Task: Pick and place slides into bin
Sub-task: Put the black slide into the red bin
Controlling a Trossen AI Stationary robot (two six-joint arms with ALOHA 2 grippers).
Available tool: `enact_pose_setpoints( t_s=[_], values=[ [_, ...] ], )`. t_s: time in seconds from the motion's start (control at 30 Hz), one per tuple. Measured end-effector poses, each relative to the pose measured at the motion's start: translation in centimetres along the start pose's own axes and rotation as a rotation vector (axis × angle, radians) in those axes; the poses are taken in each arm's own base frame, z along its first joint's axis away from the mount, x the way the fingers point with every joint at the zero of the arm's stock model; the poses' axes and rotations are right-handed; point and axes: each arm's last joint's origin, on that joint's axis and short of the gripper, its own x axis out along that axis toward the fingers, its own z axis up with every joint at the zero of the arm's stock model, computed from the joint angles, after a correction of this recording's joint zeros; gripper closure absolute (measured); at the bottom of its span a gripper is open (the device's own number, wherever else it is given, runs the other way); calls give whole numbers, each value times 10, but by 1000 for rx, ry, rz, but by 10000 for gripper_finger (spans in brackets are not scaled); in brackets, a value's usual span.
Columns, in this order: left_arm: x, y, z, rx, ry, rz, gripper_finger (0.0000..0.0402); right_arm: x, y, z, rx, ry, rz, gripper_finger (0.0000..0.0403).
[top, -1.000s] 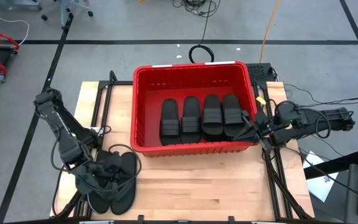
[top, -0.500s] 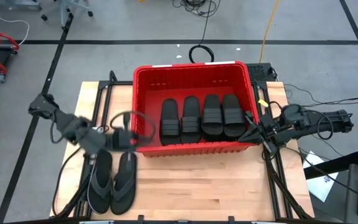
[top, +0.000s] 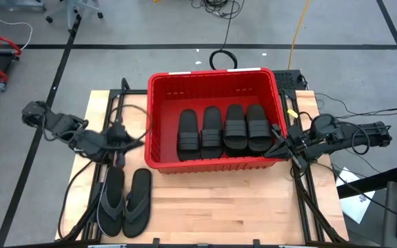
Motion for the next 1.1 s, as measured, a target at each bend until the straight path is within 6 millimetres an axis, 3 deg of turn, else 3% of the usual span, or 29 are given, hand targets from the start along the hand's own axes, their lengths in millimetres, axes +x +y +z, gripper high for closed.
enact_pose_setpoints(
  t_s=[0.17,0.37,0.6,0.83,0.97,1.1],
  values=[
    [21,-25,-41,-78,60,-150,401,0,0,1,42,-14,-21,403],
    [29,-60,-81,-145,340,-280,401,0,-1,1,45,-27,-54,403],
    [20,-86,-94,-334,548,-397,401,0,-2,1,35,-37,-84,403],
    [39,-90,-101,-444,554,-242,395,0,-4,2,0,-50,-126,403],
    [47,-93,-110,-433,601,-166,360,0,-4,2,26,-49,-126,403],
    [54,-96,-116,-425,637,-132,293,0,-4,2,28,-48,-124,403]
  ],
)
